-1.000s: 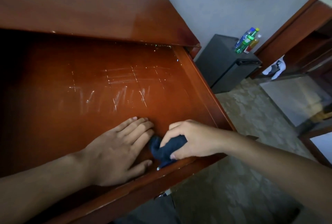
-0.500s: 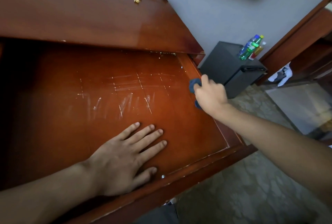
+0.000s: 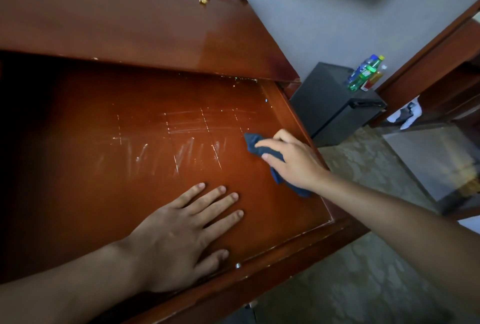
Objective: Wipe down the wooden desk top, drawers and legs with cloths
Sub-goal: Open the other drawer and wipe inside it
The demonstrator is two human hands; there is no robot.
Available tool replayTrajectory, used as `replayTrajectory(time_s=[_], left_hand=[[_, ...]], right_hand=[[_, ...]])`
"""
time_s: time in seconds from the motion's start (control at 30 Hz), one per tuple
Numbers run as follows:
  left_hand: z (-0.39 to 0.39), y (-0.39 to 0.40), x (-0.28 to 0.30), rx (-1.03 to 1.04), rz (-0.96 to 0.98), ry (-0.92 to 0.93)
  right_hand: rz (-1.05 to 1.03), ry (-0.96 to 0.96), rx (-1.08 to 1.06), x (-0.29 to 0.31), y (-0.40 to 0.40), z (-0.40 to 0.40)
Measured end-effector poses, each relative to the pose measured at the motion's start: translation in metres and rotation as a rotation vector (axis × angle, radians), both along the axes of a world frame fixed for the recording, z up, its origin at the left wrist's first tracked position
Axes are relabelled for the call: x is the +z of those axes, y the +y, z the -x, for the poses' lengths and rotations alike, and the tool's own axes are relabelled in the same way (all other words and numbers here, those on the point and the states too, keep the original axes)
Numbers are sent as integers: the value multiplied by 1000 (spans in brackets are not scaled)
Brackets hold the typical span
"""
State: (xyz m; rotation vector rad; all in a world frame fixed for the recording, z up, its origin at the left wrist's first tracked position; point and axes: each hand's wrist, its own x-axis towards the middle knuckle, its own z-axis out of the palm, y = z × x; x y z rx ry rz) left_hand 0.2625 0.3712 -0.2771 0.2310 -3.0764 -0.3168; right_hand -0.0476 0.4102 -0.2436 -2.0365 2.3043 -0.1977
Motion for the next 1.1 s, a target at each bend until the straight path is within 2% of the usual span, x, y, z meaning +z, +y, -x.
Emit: replayTrajectory(time_s=[0.13, 0.2, 0.27, 0.37, 0.47, 0.63, 0.7, 0.77, 0.83, 0.93, 1.03, 1.1], left_hand=[[0, 1, 4, -6, -78, -125], [1, 1, 5, -5, -76, -145], [2, 0, 7, -9, -80, -168], [1, -1, 8, -22, -89, -187], [2, -2, 8, -27, -88, -205], [1, -1, 4, -26, -83, -189], [2, -1, 3, -29, -77, -191], [3, -1, 4, -31, -78, -192], [4, -1, 3, -32, -81, -198], [2, -2, -1, -17, -117, -137], [2, -4, -3, 2, -50, -7], [2, -3, -1, -25, -88, -59]], right_hand=[[-6, 197, -261, -7, -58, 16], [-11, 157, -354, -5, -89, 21], [10, 62, -330, -4, -106, 15], [2, -105, -157, -5, -92, -9], [8, -111, -72, -9, -55, -13], [179, -172, -323, -9, -13, 6], [208, -232, -226, -6, 3, 0], [117, -229, 48, -4, 16, -10], [24, -123, 260, -6, 21, -15], [60, 25, 402, -10, 1, -12], [117, 153, 417, -9, -58, -6], [141, 244, 229, -4, -111, 3]])
